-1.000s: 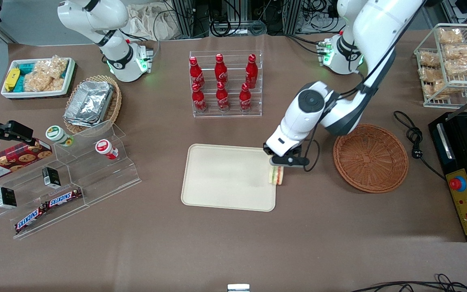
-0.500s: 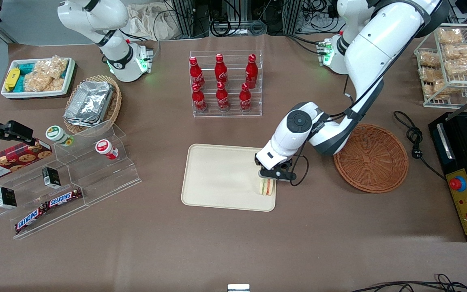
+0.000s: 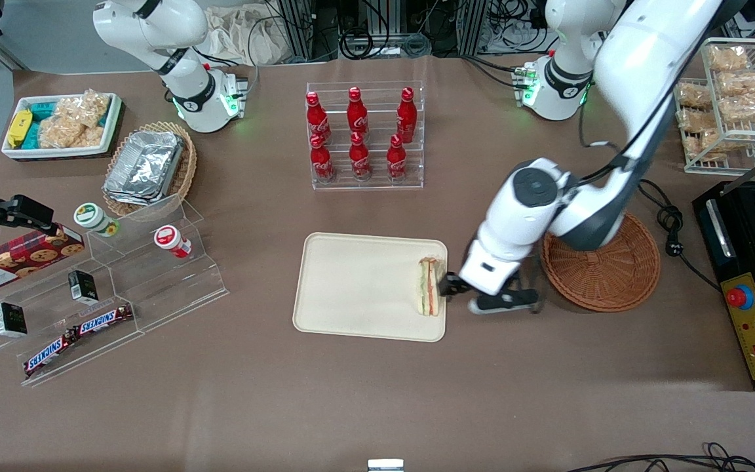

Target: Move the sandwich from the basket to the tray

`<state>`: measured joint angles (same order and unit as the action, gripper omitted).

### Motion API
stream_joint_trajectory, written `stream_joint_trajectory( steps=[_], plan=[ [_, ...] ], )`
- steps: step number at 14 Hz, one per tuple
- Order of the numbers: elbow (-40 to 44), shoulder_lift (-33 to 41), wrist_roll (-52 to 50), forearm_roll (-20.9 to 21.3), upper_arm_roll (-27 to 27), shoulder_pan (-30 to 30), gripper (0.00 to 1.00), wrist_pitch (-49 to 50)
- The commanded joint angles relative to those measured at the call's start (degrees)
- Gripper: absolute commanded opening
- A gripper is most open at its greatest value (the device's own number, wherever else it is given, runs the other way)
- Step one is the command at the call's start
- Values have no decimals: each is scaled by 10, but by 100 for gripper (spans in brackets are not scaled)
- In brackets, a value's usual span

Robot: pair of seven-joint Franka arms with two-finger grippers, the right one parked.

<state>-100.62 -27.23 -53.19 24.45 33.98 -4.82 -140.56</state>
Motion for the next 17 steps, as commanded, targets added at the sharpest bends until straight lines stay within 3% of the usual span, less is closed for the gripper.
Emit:
stream_joint_trajectory(
  steps=[1,4,6,8,13,17],
  plan=[
    [-17,66,-7,-28,7,-19,99,60],
    [-12,114,89,-115,-1,-20,99,163],
    [-12,172,176,-189,-60,-3,99,242],
    [-15,232,261,-240,-151,42,99,328],
    [-12,354,384,-256,-268,55,99,486],
    [73,302,386,-245,-272,54,99,519]
  ],
)
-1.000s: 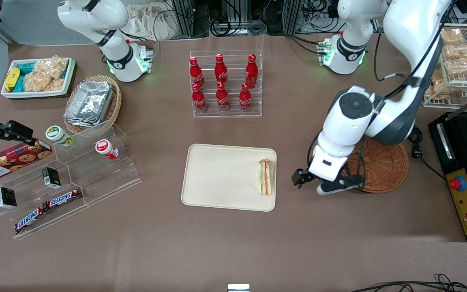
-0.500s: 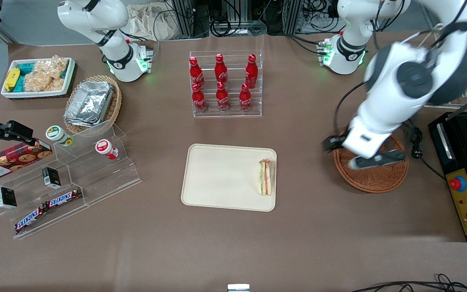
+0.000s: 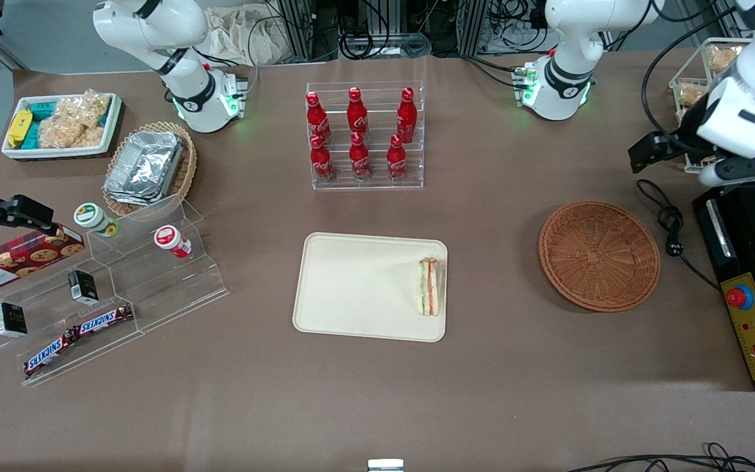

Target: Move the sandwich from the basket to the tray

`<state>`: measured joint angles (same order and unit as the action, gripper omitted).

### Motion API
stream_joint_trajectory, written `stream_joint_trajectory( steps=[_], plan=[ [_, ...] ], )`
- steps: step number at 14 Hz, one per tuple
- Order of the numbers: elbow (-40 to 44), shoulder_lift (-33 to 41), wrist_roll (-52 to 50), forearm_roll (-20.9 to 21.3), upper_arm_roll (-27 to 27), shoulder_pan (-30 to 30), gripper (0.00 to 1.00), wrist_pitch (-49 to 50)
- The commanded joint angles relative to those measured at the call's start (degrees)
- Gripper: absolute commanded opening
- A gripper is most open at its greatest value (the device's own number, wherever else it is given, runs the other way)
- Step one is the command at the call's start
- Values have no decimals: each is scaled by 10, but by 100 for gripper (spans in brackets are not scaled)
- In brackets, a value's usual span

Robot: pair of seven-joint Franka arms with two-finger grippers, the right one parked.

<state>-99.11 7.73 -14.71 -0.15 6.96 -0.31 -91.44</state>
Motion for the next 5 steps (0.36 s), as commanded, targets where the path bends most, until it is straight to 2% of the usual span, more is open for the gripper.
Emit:
stream_joint_trajectory(
  steps=[1,5],
  plan=[
    [82,-63,2,0,-2,8,99,41],
    [145,-105,2,1,-2,4,99,73]
  ],
)
